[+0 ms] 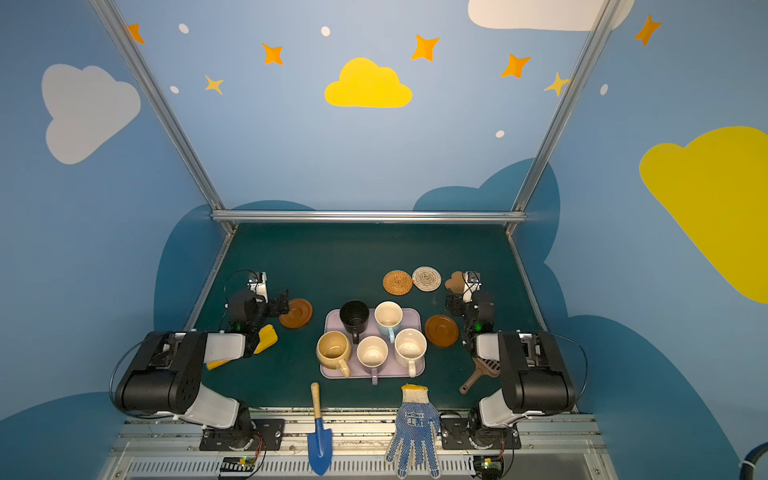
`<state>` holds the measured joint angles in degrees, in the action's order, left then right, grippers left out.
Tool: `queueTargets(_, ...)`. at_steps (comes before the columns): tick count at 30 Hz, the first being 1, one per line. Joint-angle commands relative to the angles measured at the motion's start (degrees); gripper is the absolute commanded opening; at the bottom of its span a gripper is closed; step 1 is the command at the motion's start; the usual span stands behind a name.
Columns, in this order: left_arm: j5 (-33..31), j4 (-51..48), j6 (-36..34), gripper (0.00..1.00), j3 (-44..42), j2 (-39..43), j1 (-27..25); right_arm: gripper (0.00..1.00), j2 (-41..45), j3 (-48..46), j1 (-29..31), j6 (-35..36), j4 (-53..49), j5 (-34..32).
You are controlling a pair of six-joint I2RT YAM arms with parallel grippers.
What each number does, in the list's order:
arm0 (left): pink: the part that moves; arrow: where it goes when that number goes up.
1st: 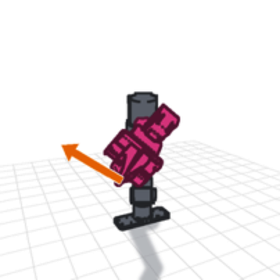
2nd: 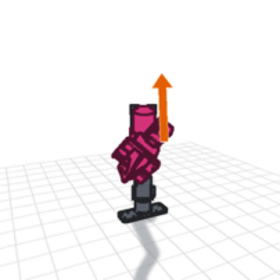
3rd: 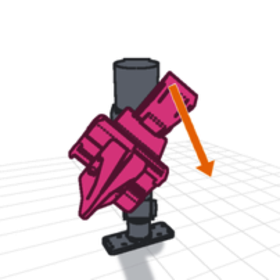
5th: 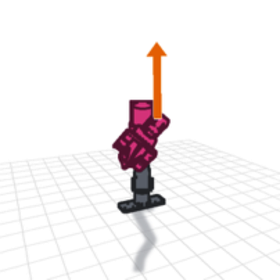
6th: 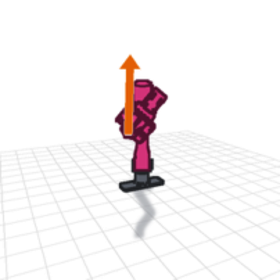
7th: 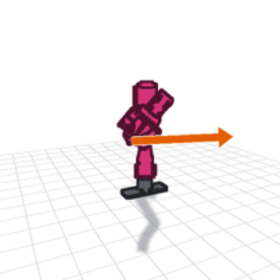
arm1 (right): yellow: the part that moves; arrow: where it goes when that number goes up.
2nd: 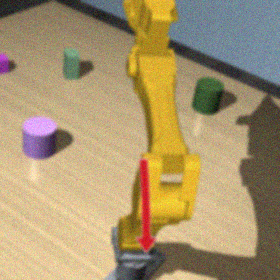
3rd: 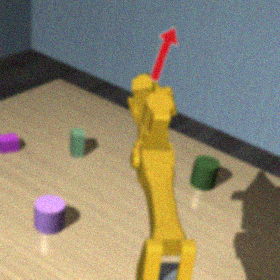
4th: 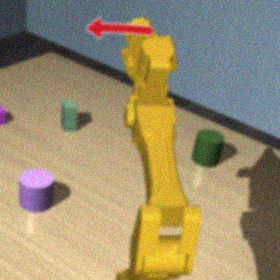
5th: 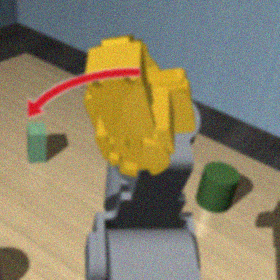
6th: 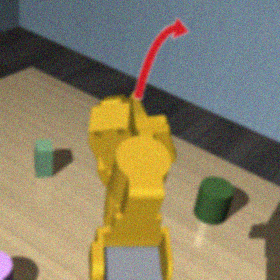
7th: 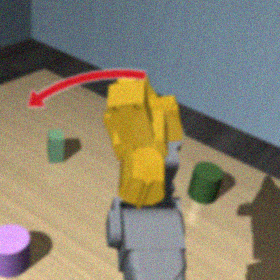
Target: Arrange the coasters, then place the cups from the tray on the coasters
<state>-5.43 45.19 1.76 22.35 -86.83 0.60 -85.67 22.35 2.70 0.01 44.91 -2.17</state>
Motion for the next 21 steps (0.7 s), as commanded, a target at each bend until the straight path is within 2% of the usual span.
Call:
queueTargets(1, -2.52, -3.75, -0.7, 0.99, 0.14, 5.44, -1.35, 0.94, 4.87, 2.34, -0.32, -0.5, -6.13, -0.77)
queueTargets(3, -5.96, -11.4, 0.52, 1.0, 2.25, 8.9, -2.2, 0.94, 6.92, 3.8, -0.27, -1.58, -11.72, -1.69)
queueTargets(9, -11.34, -23.87, 7.1, 0.99, 5.83, 15.72, -3.05, 0.94, 13.18, 8.85, -0.23, -5.72, -24.38, -2.61)
queueTargets(12, -12.28, -31.15, 13.14, 1.0, 9.38, 18.45, -3.08, 0.94, 16.14, 11.75, -0.28, -10.05, -30.04, -1.88)
queueTargets(14, -13.15, -38.46, 21.17, 1.0, 12.53, 19.71, -3.1, 0.94, 17.15, 14.68, -0.34, -14.96, -34.95, -1.04)
queueTargets(15, -11.56, -41.72, 23.8, 1.0, 14.08, 20.3, -3.06, 0.94, 17.16, 16.7, -0.37, -16.78, -38.43, 0.19)
queueTargets(18, -3.79, -47.05, 26.5, 1.0, 18.09, 20.9, -3.18, 0.94, 16.0, 23.4, -0.39, -16.31, -46.68, 6.63)
queueTargets(21, 3.93, -61.56, 29.56, 1.0, 26.55, 18.18, -3.33, 0.94, 15.44, 26.95, -0.29, -16.55, -50.0, 10.81)
